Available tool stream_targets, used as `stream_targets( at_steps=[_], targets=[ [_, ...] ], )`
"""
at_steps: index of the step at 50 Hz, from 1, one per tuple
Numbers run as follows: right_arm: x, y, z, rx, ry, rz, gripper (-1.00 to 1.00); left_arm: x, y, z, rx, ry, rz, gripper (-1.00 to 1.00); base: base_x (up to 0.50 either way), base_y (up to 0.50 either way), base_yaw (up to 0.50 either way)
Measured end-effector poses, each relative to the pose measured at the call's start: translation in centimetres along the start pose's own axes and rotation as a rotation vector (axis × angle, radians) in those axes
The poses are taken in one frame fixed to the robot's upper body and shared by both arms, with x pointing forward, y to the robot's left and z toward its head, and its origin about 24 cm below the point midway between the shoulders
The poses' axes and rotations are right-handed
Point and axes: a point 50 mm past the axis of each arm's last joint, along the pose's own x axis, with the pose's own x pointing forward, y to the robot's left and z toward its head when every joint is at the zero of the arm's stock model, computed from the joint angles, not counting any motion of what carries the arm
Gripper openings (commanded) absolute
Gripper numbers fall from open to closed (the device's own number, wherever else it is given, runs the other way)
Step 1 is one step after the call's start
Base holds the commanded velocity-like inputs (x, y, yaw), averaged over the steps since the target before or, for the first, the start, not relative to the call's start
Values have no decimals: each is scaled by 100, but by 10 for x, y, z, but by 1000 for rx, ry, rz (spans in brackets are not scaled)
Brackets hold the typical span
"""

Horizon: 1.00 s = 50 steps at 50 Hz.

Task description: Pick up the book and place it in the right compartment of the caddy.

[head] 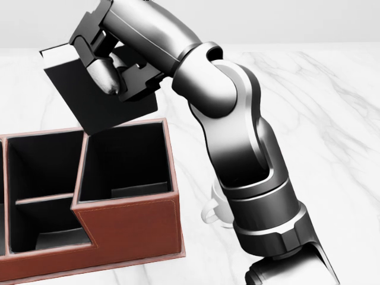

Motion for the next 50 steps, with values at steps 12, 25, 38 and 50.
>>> stream_targets(
  at_steps=[12, 25, 38, 50],
  targets=[
    [-5, -4, -17, 42, 42, -35, -100, 0, 0, 0, 0, -2, 0, 100, 0, 0, 0],
    [-7, -2, -24, 74, 51, -54, -100, 1, 0, 1, 1, -4, 1, 100, 0, 0, 0],
    [-9, 2, -24, 150, 26, -77, -100, 1, 1, 1, 1, -6, 2, 100, 0, 0, 0],
    [-11, 5, -26, 180, 21, -88, -100, 3, 2, 3, -3, -17, 4, 100, 0, 0, 0]
  ],
)
